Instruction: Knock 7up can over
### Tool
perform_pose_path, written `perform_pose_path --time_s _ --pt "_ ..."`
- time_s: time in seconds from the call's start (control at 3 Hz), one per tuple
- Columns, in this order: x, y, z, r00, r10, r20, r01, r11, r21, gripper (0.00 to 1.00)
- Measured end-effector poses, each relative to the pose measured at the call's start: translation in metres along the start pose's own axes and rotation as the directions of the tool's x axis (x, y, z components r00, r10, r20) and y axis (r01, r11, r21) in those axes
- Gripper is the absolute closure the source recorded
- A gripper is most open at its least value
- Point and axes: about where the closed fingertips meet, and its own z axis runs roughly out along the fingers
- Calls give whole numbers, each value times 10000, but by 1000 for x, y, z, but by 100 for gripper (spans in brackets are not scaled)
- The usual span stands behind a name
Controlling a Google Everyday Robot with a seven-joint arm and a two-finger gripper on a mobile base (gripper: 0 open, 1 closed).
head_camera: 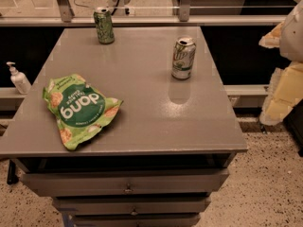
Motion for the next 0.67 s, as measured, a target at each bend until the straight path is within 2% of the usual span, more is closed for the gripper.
perform_pose_path --time_s 0.67 --pt "-1 -7 -1 9998 65 177 -68 9998 195 0"
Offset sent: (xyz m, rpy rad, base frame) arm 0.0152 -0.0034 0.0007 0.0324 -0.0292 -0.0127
